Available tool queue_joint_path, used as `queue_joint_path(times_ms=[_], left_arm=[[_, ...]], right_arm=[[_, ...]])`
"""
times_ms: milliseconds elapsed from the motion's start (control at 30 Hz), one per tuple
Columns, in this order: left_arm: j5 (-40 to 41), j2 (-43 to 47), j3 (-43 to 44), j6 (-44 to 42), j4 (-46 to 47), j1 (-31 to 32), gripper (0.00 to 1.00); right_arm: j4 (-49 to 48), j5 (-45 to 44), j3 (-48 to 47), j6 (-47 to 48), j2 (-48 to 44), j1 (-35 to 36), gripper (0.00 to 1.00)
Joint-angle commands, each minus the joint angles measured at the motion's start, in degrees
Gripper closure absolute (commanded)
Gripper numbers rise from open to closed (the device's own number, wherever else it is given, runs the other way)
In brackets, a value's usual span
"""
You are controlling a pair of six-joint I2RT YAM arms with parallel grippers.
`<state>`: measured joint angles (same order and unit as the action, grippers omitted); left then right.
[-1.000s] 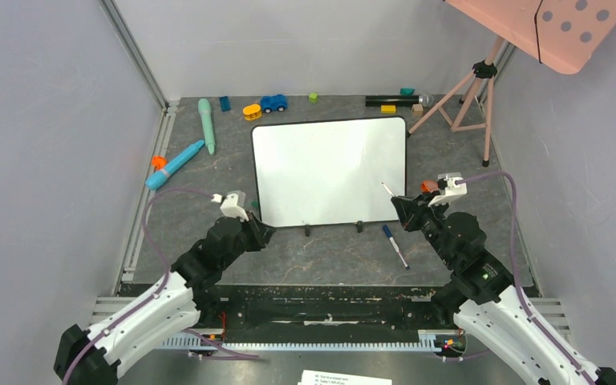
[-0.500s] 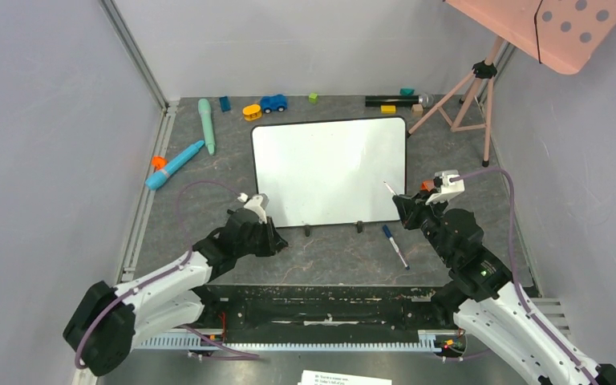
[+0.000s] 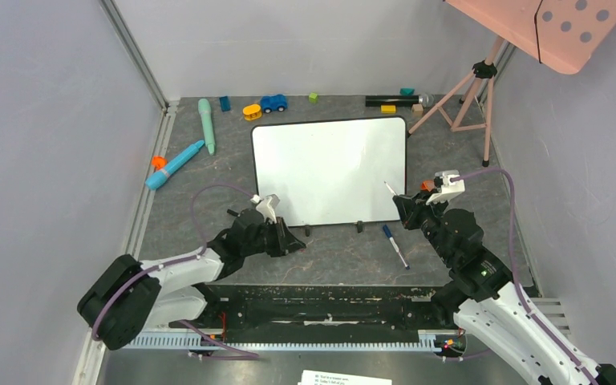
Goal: Write a sentence on the whiteboard
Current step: Place the pen cap at the center of the board.
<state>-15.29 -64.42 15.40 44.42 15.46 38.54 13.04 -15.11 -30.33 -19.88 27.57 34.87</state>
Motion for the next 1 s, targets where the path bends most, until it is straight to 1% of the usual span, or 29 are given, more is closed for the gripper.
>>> queue_joint_path(times_ms=[0,67,167,333,467,567,633,700,767,833,900,967], left_arm=[[-0.1,-4.3,-1.0,9.7,16.1,3.7,0.91],[5.2,-5.9,-0.5,11.4,18.7,7.4,0.92],[12.2,-10.0,2.7,11.4,18.8,12.6,0.92],[15.0,-18.8,5.6,12.8,24.7,15.9,0.91],[16.8,-26.0,7.3,14.9,31.0,17.2,0.86],[17.7,-29.7,8.9,15.9,32.0,18.1,0.74],[18.5,-30.6,8.9,16.6,32.4,18.2,0.65],[19.9,-30.2,8.3,16.9,31.8,18.2,0.53],[21.1,-28.6,7.8,16.1,29.8,18.2,0.45],[21.1,-26.7,7.8,14.7,27.3,18.2,0.39],[21.8,-24.0,8.1,13.4,23.0,18.2,0.36],[23.2,-20.7,7.9,11.5,17.7,18.1,0.34]], right_arm=[[-2.7,-0.1,-0.9,-0.8,0.0,0.0,1.0],[-3.2,0.2,-0.5,-1.3,-0.1,0.0,1.0],[-3.5,0.7,-0.3,-1.4,0.0,0.0,1.0],[-2.9,0.8,-0.7,-1.1,-0.7,0.0,1.0],[-2.4,0.5,-0.9,-0.9,-1.5,0.0,1.0],[-1.9,0.5,-0.9,-0.9,-2.0,0.0,1.0],[-1.5,0.3,-0.9,-0.9,-2.2,0.0,1.0],[-1.2,0.3,-1.0,-0.8,-2.4,0.0,1.0],[-0.8,0.3,-1.0,-0.7,-2.7,0.0,1.0],[-0.5,0.0,-1.0,-0.6,-2.8,0.0,1.0],[-0.4,-0.1,-1.1,-0.3,-2.8,0.0,1.0],[-0.1,-0.3,-1.5,0.0,-2.6,0.0,1.0]])
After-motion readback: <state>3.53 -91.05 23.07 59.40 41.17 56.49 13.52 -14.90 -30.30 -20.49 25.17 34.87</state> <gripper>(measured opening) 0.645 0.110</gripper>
